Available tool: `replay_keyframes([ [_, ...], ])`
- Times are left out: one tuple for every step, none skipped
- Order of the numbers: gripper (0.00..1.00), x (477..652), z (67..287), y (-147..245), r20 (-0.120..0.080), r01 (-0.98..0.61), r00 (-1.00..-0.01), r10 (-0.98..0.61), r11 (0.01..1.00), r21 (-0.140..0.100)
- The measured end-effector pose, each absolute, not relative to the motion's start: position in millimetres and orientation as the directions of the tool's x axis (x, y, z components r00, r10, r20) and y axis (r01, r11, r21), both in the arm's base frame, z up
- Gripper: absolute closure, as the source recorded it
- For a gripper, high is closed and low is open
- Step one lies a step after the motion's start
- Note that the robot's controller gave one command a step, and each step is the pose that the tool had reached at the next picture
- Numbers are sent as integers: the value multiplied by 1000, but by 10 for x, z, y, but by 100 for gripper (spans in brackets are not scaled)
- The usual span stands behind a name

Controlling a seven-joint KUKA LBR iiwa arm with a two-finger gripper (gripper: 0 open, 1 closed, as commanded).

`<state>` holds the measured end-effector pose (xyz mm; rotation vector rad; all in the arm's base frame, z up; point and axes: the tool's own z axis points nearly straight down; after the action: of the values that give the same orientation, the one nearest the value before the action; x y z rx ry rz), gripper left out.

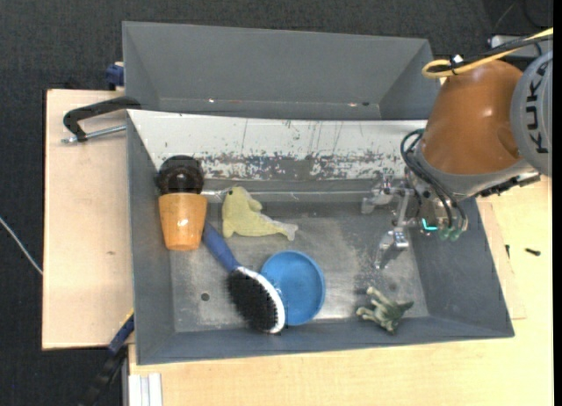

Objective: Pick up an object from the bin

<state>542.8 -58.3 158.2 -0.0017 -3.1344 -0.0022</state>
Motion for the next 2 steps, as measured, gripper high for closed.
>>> replay_keyframes([
  [0,5565,1247,231,2,-116,-993,-116,993,5],
  [0,5814,808,784,-3,251,-968,251,968,5],
])
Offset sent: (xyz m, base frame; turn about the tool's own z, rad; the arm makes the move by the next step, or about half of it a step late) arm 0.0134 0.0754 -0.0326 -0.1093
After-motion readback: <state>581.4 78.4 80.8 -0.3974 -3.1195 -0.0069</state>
